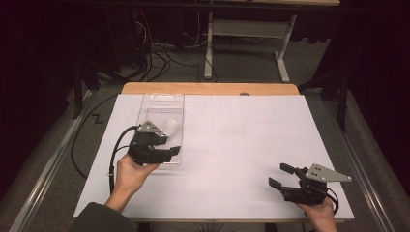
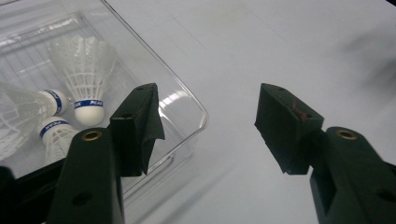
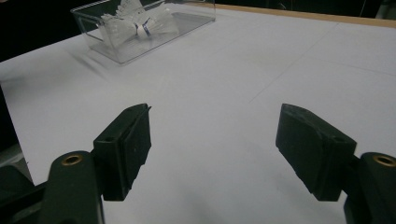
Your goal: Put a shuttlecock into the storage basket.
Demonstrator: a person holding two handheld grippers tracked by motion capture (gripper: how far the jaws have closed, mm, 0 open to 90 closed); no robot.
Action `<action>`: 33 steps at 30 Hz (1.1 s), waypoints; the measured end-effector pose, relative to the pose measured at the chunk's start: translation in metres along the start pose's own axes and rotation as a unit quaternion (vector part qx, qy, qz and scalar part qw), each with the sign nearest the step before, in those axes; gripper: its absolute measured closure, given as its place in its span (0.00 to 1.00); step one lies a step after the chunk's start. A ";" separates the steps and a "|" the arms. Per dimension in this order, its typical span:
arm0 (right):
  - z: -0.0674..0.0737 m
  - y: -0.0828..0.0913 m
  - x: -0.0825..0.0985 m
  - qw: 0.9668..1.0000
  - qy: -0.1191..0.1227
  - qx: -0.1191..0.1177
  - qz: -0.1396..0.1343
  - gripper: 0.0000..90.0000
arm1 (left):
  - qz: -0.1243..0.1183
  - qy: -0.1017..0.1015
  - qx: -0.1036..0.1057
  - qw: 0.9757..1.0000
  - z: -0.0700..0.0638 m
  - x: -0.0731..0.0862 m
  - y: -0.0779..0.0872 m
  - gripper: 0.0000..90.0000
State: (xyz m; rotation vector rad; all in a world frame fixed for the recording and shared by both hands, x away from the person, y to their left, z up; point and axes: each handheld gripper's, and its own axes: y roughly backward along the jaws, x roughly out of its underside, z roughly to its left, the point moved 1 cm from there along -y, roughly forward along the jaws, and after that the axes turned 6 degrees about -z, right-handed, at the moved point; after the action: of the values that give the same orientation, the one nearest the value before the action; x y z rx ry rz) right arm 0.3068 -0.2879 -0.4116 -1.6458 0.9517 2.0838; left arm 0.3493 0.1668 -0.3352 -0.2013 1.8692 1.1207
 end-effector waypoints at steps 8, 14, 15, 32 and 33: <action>0.000 0.000 0.000 1.000 0.000 0.000 0.000 0.30 | -0.002 -0.004 0.014 1.000 -0.007 0.007 -0.001 0.44; 0.000 0.000 0.000 1.000 -0.001 0.000 0.000 0.30 | -0.010 -0.005 0.020 1.000 -0.011 0.010 0.000 0.43; 0.000 0.000 0.000 1.000 0.000 0.000 0.000 0.30 | -0.011 -0.006 0.021 1.000 -0.012 0.010 0.000 0.43; 0.000 0.000 0.000 1.000 -0.001 0.000 0.000 0.30 | -0.022 -0.012 0.035 0.999 -0.021 0.023 0.001 0.39; 0.000 0.000 0.000 1.000 -0.001 0.000 0.001 0.30 | -0.022 -0.012 0.037 0.999 -0.022 0.023 0.001 0.39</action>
State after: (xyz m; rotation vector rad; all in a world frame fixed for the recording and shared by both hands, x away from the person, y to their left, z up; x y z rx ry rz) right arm 0.3068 -0.2873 -0.4117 -1.6437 0.9530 2.0847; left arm 0.3218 0.1571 -0.3490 -0.1852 1.8722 1.0190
